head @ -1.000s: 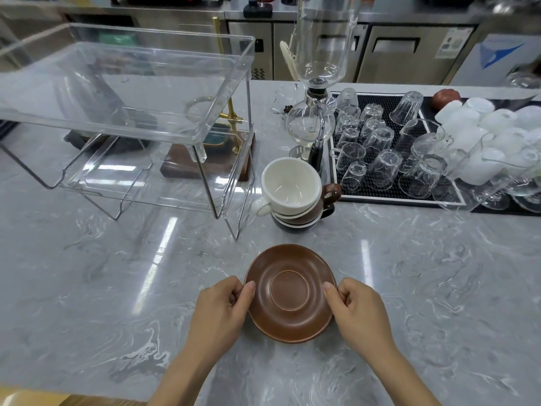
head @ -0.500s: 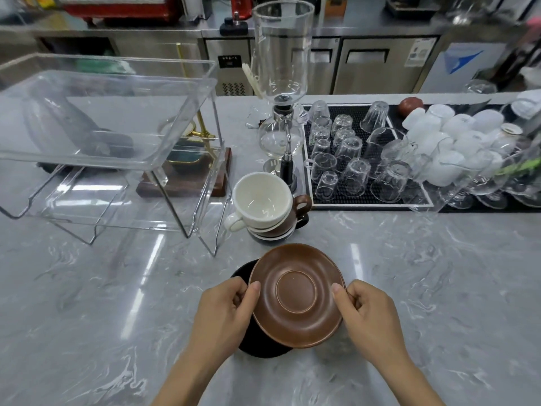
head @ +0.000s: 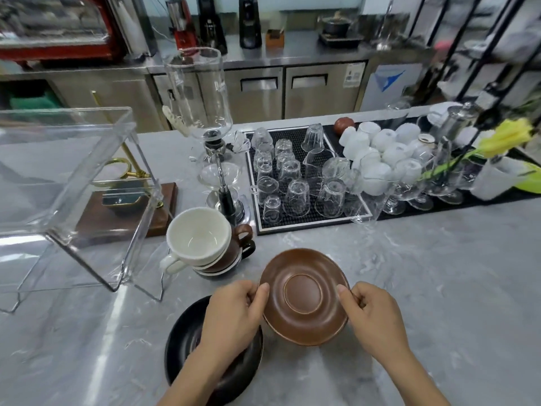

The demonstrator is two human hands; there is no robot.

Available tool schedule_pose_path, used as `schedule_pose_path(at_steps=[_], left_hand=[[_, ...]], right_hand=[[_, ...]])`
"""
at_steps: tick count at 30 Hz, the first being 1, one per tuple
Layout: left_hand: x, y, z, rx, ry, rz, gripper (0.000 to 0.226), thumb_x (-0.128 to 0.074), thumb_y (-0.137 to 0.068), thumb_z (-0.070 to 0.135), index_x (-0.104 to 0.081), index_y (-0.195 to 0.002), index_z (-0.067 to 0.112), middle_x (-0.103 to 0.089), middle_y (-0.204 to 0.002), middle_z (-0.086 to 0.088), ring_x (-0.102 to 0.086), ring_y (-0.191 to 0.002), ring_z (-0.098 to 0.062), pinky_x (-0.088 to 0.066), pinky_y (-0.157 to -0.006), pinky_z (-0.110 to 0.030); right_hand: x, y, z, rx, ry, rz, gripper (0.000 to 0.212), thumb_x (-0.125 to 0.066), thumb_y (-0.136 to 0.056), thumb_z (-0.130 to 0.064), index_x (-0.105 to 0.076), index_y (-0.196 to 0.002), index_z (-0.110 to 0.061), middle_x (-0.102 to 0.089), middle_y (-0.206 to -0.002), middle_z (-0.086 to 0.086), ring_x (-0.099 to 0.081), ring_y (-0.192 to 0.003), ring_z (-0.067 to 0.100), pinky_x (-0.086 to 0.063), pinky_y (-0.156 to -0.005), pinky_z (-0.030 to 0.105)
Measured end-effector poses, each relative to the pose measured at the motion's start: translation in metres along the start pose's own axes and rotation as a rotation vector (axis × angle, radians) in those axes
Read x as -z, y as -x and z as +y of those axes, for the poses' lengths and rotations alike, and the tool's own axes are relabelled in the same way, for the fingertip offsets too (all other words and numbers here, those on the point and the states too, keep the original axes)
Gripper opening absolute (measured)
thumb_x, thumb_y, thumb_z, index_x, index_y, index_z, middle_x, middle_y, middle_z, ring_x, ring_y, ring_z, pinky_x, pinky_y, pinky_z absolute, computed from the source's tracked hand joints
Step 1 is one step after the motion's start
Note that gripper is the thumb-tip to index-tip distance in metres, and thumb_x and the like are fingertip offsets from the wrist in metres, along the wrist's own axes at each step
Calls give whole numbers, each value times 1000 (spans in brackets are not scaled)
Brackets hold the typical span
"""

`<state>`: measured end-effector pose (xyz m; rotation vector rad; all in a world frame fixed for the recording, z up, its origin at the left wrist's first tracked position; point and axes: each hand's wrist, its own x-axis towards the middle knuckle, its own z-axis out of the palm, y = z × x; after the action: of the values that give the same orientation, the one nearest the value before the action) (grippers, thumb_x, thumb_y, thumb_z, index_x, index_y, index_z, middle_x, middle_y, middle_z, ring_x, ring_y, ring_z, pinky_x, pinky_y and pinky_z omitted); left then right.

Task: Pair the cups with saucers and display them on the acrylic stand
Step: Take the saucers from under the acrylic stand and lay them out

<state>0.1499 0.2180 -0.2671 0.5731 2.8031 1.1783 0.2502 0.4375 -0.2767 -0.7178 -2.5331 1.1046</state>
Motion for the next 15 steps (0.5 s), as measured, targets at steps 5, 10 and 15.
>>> schedule_pose_path(at_steps=[5, 10, 15], left_hand=[[-20, -23, 9, -27, -58, -32, 51, -60, -94, 39, -38, -53, 18, -39, -45, 2, -47, -52, -20, -33, -54, -37], [-36, -47, 8, 9, -114, -99, 52, -55, -95, 44, -35, -54, 19, -41, -49, 1, -57, -63, -31, -45, -60, -41], [-49, -66, 12, 21, -145, -138, 51, -54, -96, 42, -34, -56, 17, -40, -47, 1, -57, -62, -31, -42, -59, -39]], right_hand=[[8, -21, 12, -35, 34, 18, 50, -64, -91, -30, -36, -51, -16, -33, -46, -5, -33, -45, 10, -30, -49, 29], [7, -45, 22, -56, 73, 5, 50, -62, -91, -33, -35, -52, -17, -36, -47, -4, -36, -46, 12, -30, -48, 29], [4, -66, 32, -85, 132, -11, 48, -61, -91, -34, -38, -53, -16, -38, -47, -4, -38, -47, 13, -30, -49, 30]])
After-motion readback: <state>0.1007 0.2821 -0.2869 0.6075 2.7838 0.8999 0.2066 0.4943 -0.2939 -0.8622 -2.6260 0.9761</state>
